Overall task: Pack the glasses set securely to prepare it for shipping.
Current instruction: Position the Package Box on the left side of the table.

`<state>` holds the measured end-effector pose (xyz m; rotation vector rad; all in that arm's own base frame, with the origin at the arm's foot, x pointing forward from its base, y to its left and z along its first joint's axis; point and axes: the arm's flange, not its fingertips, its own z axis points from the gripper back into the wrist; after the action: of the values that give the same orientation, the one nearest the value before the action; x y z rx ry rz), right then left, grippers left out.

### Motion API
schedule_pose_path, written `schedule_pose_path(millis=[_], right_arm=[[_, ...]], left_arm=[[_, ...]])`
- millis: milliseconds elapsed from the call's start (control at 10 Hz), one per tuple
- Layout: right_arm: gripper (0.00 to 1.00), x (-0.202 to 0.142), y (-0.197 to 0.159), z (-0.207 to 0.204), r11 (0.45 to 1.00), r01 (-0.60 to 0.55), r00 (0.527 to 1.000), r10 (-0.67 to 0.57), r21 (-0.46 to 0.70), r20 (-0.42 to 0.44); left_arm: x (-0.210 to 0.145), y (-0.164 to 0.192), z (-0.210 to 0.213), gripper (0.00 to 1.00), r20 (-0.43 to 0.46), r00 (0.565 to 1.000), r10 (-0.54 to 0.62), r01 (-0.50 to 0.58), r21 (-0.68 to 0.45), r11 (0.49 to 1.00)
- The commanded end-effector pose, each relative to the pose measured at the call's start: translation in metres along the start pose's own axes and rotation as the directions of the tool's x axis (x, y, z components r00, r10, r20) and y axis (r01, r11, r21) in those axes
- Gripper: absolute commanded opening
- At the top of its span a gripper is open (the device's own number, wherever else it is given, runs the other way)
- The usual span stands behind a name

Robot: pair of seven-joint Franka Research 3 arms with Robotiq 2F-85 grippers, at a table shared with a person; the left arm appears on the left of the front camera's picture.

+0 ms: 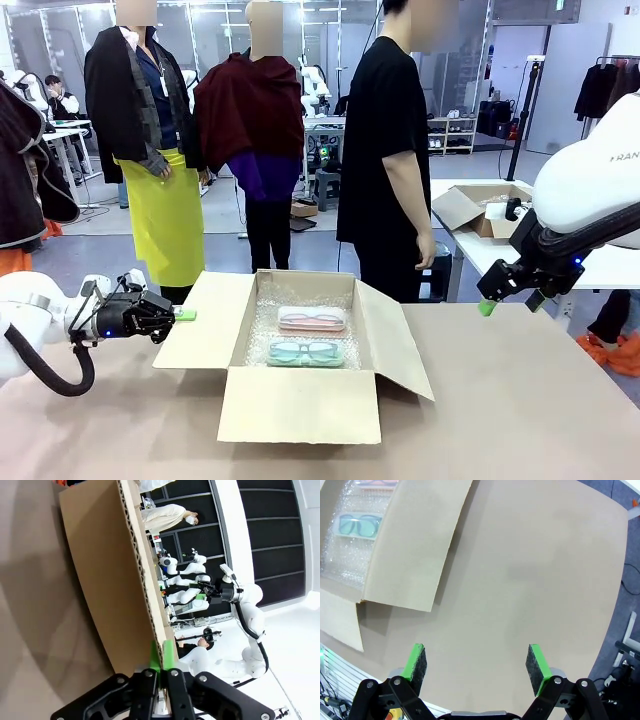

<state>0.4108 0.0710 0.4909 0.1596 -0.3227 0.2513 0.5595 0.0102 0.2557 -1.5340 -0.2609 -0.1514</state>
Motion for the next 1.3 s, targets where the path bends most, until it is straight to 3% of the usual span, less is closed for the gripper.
schedule_pose_path(millis=[0, 600, 1200], right_arm=[[1.00, 0.000, -0.001, 0.000, 1.000, -0.010, 1.000, 0.010, -0.004, 0.009], [1.00, 0.000, -0.001, 0.000, 1.000, -0.010, 1.000, 0.010, -0.004, 0.009], [1.00, 0.000, -0.001, 0.000, 1.000, -0.010, 1.000, 0.010, -0.004, 0.009]], left_arm=[[0.000, -0.001, -0.001, 0.00, -0.001, 1.000, 0.018, -0.018, -0.003, 1.000], [-0.001, 0.002, 0.001, 0.03, 0.001, 1.000, 0.008, -0.008, 0.001, 1.000], [-0.005, -0.009, 0.105, 0.02, 0.044, 0.999, 0.010, -0.013, 0.074, 0.997]])
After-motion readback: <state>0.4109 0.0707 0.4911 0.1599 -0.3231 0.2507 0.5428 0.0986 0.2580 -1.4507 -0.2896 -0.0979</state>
